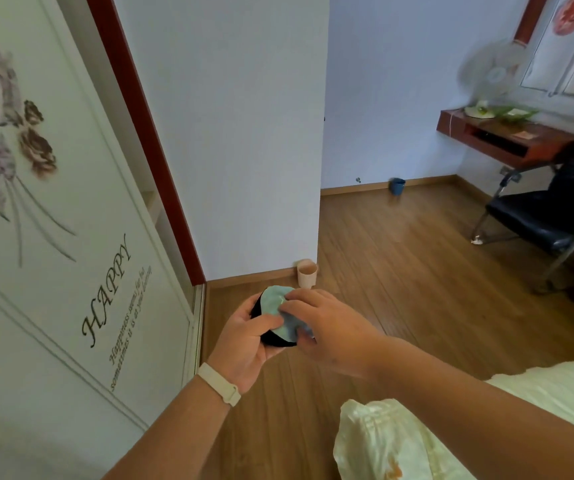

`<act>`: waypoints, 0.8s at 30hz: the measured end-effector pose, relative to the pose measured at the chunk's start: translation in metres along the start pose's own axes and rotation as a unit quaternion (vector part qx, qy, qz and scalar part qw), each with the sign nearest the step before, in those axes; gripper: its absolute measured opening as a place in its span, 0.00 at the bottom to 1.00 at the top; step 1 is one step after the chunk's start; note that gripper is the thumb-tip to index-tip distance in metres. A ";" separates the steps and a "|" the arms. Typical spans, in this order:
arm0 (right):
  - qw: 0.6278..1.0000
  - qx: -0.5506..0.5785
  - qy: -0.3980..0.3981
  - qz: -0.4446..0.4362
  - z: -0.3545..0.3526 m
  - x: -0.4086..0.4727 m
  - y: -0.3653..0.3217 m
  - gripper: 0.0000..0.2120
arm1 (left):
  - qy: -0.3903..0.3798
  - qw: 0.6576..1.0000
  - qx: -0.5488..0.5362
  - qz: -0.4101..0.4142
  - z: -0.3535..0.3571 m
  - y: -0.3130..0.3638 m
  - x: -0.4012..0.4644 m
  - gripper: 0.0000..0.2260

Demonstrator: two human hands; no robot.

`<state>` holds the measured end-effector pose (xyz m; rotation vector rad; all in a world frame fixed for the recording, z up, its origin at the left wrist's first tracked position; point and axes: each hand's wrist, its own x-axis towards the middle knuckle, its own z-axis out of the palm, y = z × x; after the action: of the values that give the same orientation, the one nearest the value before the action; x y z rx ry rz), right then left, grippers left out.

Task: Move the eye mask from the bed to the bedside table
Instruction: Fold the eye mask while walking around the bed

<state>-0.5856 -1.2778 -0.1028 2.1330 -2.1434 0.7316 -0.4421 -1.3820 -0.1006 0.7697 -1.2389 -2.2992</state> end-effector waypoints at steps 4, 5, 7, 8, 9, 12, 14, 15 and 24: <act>1.000 -0.006 -0.016 -0.005 0.003 0.052 0.018 0.21 | -0.003 1.000 -0.005 0.003 -0.020 0.029 0.044 0.19; 1.000 -0.011 -0.024 -0.007 0.002 0.062 0.024 0.21 | -0.005 1.000 -0.012 0.001 -0.022 0.034 0.053 0.20; 0.999 -0.019 -0.031 -0.007 0.001 0.081 0.037 0.21 | -0.014 1.000 -0.020 -0.001 -0.026 0.044 0.074 0.21; 0.999 -0.021 -0.030 -0.005 0.001 0.090 0.044 0.21 | -0.020 1.000 -0.019 -0.002 -0.026 0.049 0.085 0.22; 0.999 -0.023 -0.027 -0.003 0.002 0.098 0.051 0.21 | -0.027 1.000 -0.016 -0.004 -0.026 0.052 0.096 0.21; 1.000 -0.013 -0.014 0.012 0.008 0.116 0.076 0.21 | -0.033 0.999 -0.015 -0.014 -0.025 0.060 0.133 0.17; 1.000 -0.010 -0.010 0.020 0.011 0.128 0.096 0.21 | -0.033 0.999 -0.008 -0.017 -0.023 0.063 0.160 0.17; 1.000 -0.010 -0.008 0.023 0.012 0.135 0.107 0.21 | -0.035 0.999 -0.007 -0.018 -0.021 0.064 0.174 0.17; 0.996 0.009 0.041 0.073 0.010 0.193 0.218 0.21 | -0.045 0.998 0.019 -0.050 0.016 0.088 0.310 0.23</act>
<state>-0.8016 -1.4732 -0.1113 1.9335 -2.2757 0.8359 -0.6801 -1.6002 -0.1029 0.7658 -1.3142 -2.4206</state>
